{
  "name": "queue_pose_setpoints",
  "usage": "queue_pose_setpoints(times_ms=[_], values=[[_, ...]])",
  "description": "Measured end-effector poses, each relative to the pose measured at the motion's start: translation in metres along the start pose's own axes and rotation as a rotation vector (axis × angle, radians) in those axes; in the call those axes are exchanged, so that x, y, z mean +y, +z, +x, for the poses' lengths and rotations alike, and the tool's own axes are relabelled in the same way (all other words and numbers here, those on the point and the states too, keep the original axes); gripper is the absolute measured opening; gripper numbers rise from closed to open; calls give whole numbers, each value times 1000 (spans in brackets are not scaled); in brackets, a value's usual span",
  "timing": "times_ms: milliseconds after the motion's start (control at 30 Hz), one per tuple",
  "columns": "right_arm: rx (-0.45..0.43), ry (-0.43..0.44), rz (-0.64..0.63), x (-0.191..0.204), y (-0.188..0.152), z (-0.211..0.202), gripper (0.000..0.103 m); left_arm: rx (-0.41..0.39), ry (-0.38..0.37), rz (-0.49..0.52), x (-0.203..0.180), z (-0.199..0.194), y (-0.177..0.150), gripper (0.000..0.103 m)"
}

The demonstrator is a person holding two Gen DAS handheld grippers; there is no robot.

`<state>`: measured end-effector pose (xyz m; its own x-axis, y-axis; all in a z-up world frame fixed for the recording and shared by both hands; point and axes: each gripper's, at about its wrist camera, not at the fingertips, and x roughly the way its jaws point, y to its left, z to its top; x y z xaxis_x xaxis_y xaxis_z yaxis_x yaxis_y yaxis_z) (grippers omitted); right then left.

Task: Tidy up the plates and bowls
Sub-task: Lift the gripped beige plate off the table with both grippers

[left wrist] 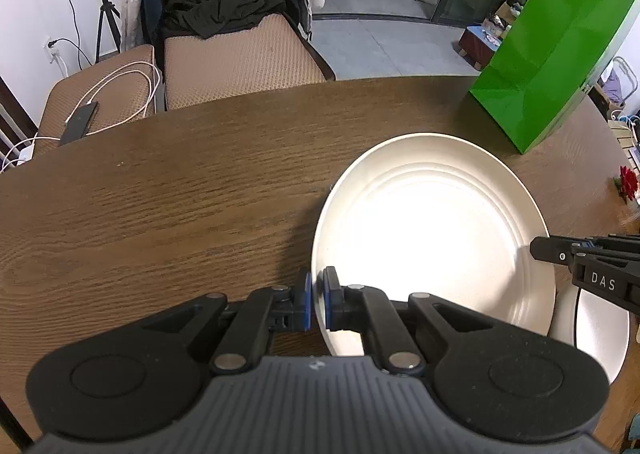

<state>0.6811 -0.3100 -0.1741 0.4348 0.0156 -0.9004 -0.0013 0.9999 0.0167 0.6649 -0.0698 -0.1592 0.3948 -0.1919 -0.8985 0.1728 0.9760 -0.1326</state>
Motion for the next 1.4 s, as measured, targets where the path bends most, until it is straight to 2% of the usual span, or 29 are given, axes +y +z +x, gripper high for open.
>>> queue_pose_setpoints(times_ms=[933,1400], values=[[-47,13,-5,15,10,-63,5,-72,8,-33,6,-62,7,6],[-58,34,-7,24,6,-96,5,-97,29,-49,8,-98,-2,6]])
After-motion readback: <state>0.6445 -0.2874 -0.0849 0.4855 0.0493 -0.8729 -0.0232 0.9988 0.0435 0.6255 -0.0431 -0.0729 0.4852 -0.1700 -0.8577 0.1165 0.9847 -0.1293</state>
